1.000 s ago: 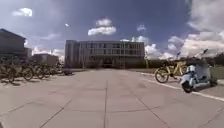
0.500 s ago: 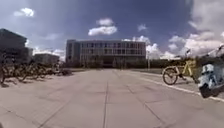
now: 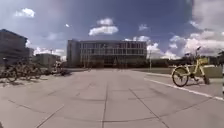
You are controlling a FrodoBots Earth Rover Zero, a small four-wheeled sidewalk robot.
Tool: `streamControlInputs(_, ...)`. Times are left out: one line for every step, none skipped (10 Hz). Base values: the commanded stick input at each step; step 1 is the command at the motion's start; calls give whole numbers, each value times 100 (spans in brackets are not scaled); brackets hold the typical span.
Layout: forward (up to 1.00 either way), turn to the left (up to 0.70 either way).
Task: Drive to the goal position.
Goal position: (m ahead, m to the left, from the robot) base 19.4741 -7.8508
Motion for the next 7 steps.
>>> streamControlInputs(100,-34)
streamControlInputs(100,-38)
streamControlInputs(100,-39)
streamControlInputs(100,-39)
streamControlInputs(100,-37)
streamControlInputs(100,-5)
streamControlInputs(100,0)
